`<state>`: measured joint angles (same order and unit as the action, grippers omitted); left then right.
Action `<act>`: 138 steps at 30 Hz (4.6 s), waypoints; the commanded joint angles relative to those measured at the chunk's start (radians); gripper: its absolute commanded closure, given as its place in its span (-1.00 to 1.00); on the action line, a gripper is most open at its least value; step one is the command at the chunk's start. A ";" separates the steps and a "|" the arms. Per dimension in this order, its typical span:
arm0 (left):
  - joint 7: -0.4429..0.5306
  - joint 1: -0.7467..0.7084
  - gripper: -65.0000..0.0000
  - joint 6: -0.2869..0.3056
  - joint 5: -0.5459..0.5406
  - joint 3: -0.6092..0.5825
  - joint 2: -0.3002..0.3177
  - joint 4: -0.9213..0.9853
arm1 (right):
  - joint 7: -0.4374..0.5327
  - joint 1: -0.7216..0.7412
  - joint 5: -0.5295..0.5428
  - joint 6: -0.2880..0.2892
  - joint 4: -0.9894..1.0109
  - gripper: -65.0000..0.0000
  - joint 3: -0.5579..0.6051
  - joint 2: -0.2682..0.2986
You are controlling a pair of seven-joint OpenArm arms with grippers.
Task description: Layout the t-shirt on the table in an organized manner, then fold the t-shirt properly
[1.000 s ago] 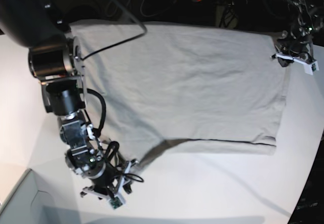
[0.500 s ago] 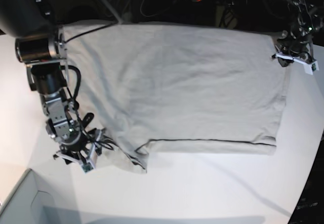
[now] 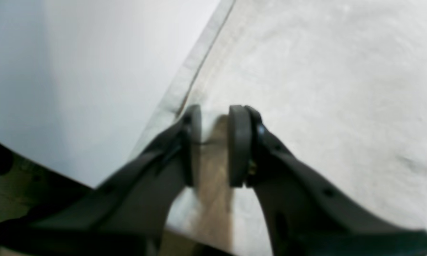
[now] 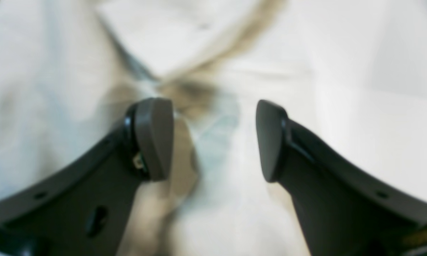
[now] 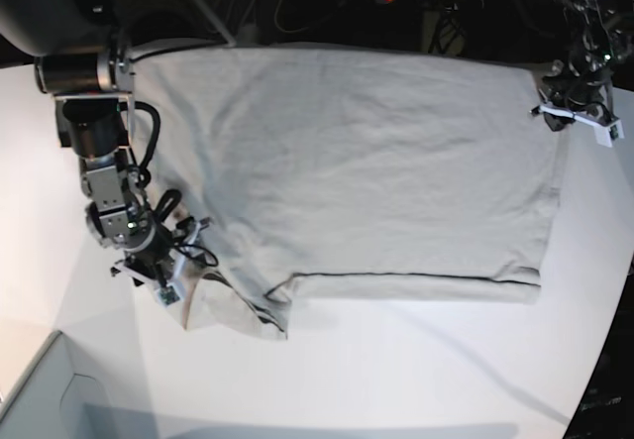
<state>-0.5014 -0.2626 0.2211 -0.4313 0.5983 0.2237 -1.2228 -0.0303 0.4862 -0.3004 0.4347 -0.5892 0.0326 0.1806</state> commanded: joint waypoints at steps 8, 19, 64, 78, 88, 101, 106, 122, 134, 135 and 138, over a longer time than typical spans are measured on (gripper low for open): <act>-0.050 -0.005 0.58 -0.009 0.018 -0.004 0.000 0.004 | 0.022 0.052 0.005 0.014 -0.015 -0.06 0.002 -0.016; -0.049 -0.007 0.58 -0.009 0.013 -0.005 0.000 0.005 | 0.160 0.162 0.004 -0.362 -0.012 -0.06 -0.026 -0.033; -0.047 -0.004 0.58 -0.009 0.012 -0.005 -0.002 0.005 | 0.165 0.029 0.002 0.023 -0.021 -0.04 0.114 0.035; -0.046 -0.004 0.58 -0.009 0.012 -0.004 -0.002 0.005 | 0.160 0.056 0.002 0.023 -0.016 0.61 0.109 0.012; -0.046 -0.004 0.58 -0.009 0.012 -0.004 -0.002 0.005 | 0.160 0.130 0.004 0.019 0.140 0.96 0.106 0.012; -0.046 -0.004 0.58 -0.009 0.012 -0.004 -0.002 0.005 | 0.160 0.250 0.007 0.019 0.142 1.00 0.008 0.009; -0.046 -0.002 0.58 -0.009 0.012 -0.005 -0.002 0.005 | 0.158 0.251 0.004 0.019 0.142 0.97 0.014 0.009; -0.046 0.010 0.58 -0.009 0.012 -0.004 -0.002 0.005 | 0.158 0.113 0.004 0.019 0.145 -0.03 0.013 -0.008; -0.046 0.010 0.58 -0.009 0.012 -0.004 0.000 0.005 | 0.160 0.101 0.004 0.020 0.147 0.59 0.013 -0.033; -0.046 0.010 0.58 -0.009 0.012 -0.004 0.000 0.005 | 0.162 0.102 0.004 0.020 0.147 0.79 0.011 -0.033; -0.046 0.010 0.58 -0.009 0.012 -0.004 0.000 0.005 | 0.155 0.125 0.004 0.019 0.148 1.00 0.011 -0.033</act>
<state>-0.5007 -0.2485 0.2173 -0.4309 0.5957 0.2188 -1.2194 0.0975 0.5713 -0.3096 0.4515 -0.4271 0.0467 0.1440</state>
